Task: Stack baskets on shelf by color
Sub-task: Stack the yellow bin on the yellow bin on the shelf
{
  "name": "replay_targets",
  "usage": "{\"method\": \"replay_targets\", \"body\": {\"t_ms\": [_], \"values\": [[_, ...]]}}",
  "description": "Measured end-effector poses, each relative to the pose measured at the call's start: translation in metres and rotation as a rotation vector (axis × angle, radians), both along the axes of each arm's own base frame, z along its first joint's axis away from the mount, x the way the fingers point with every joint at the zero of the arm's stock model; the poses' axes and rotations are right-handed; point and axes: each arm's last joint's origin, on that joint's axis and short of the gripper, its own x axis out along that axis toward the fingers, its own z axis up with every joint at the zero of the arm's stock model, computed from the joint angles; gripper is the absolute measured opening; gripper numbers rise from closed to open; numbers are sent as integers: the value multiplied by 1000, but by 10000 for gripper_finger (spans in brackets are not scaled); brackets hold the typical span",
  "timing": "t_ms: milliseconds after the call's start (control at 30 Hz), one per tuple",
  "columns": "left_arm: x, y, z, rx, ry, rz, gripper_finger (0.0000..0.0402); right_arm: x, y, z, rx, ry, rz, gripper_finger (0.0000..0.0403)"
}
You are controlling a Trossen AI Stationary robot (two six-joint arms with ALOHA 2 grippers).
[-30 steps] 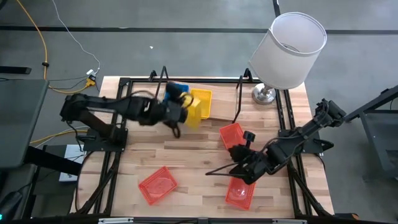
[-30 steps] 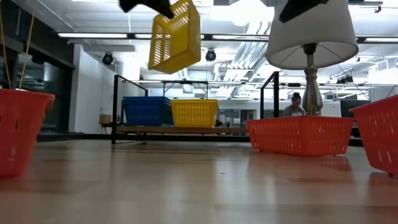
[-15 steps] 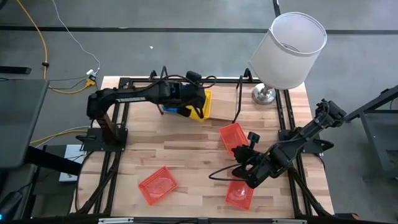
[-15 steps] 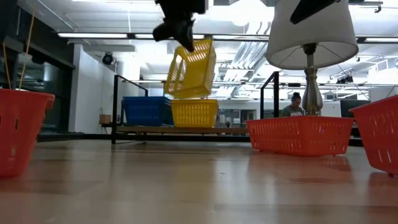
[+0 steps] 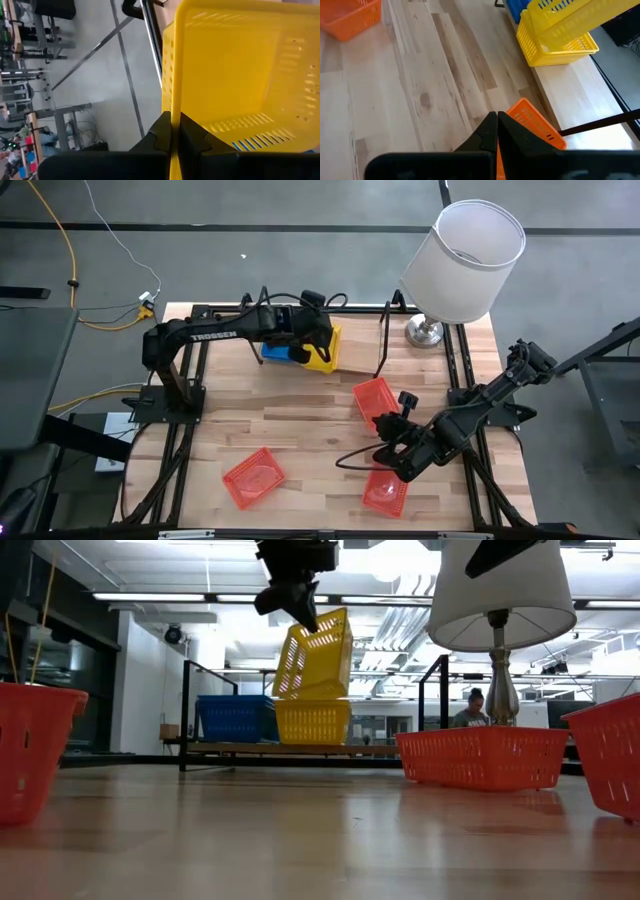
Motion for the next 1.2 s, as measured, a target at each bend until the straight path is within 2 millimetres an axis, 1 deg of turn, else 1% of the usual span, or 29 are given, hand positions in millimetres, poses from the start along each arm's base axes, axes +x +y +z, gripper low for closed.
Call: {"method": "replay_targets", "body": {"t_ms": [200,433,700,1000,1100,1200], "values": [[-2,3,-9,-8,33,4,0,0,0,0,0,0,0,0],[-2,3,-9,-9,24,11,3,0,0,0,-6,-5,-3,0],[-2,3,-9,-3,46,-21,24,0,0,0,-6,-5,-3,0],[-2,3,-9,-14,36,-19,28,0,0,0,-5,-7,-5,0],[-1,3,-9,-12,27,-20,37,0,0,0,-5,-7,-5,0],[0,4,-7,-9,5,-18,58,0,0,0,-4,-9,-6,0]]}}
